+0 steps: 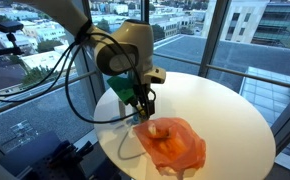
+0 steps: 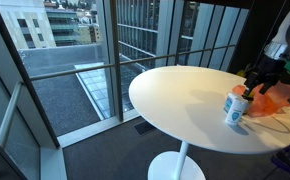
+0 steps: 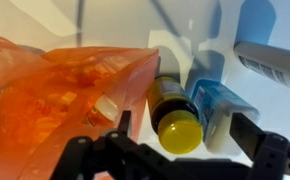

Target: Remove the brown and yellow bottle from the plastic and put it on the table

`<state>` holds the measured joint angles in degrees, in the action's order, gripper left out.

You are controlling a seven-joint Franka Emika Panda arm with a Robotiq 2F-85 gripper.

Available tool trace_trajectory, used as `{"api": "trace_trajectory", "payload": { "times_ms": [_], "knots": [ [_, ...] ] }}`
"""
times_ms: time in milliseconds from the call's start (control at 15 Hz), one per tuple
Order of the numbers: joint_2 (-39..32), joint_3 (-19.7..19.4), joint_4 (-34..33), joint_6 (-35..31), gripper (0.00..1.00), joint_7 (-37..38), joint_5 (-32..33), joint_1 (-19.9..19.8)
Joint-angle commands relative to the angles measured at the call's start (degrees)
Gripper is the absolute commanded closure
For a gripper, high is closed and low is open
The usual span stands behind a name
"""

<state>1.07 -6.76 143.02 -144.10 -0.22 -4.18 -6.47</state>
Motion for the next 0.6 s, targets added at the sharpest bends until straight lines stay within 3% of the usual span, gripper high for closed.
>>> {"api": "trace_trajectory", "payload": {
  "times_ms": [0,533],
  "knots": [
    [5.3,-0.3,2.0,3.8,0.0,-3.4,-1.2,-0.2],
    [12.3,-2.2,0.6,16.8,0.0,-2.8,1.4,-2.0]
  ]
}}
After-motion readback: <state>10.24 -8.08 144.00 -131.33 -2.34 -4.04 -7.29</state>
